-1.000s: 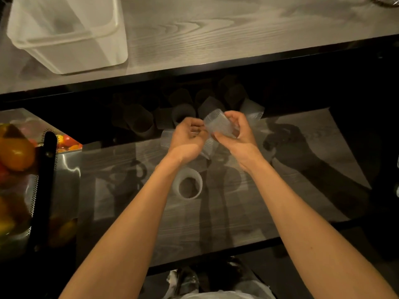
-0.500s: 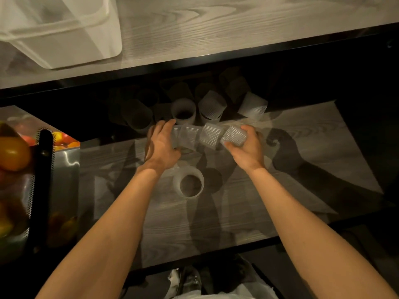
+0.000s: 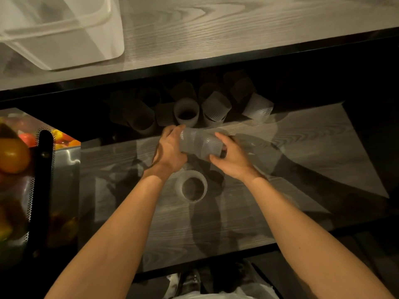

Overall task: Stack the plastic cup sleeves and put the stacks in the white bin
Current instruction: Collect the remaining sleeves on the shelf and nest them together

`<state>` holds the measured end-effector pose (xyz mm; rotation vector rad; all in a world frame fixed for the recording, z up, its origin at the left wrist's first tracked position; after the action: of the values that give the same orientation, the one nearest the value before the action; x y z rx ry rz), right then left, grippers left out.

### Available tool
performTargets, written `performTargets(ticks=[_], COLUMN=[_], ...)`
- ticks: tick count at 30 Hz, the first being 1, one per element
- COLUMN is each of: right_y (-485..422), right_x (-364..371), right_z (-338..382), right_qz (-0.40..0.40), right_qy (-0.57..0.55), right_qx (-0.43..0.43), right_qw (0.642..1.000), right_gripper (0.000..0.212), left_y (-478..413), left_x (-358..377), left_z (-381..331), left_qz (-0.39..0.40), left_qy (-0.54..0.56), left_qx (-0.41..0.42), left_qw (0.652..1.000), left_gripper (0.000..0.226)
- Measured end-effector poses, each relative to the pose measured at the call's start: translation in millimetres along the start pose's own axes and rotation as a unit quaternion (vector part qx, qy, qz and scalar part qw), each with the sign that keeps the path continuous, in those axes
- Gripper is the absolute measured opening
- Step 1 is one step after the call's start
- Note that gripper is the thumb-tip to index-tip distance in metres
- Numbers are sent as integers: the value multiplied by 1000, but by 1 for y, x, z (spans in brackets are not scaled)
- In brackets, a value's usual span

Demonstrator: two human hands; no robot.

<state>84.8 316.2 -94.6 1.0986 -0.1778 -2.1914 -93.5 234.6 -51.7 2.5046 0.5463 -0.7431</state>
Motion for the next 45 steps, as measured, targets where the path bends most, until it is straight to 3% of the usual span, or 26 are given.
performTargets(ticks=[5,12,21,29,35,39,45], right_y=[-1,4,8,7,40,66,88], right_x=[8,0,25,-22,-46,-46,-28], right_z=[10,16,34,49,69,76,78], right_qz=[4,-33,73,30,62,95,92], right_qy=[-30,-46,-62,-131,-12,15,28], right_qx=[11,6,-40,-53,-158,-183,-199], right_qw=[999,998,995,990,985,978,975], right_gripper=[100,76,98,103,98,81,72], left_y=[0,1,8,17,45,64,86], left_x=[3,4,6,-16,-35,-41,-33], left_z=[-3,3,-1,-5,-7,0,11], left_qz=[11,30,65,86,145,188,176], left_qy=[-34,-73,-18,167,260,272,232], left_qx=[15,16,27,55,49,38,34], left_qw=[999,997,997,981,953,943,956], left_gripper=[82,71,72,66,68,67,64])
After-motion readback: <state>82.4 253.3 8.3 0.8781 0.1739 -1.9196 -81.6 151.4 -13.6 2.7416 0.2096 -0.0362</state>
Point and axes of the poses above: each hand's wrist, its own y-axis away from the middle knuckle, its own x-axis out of the palm, z = x × y, the point moved 4 cm from there along -y, towards the middle knuckle, and after that the axes turned 15 degrees about y, right-handed, at the moved point
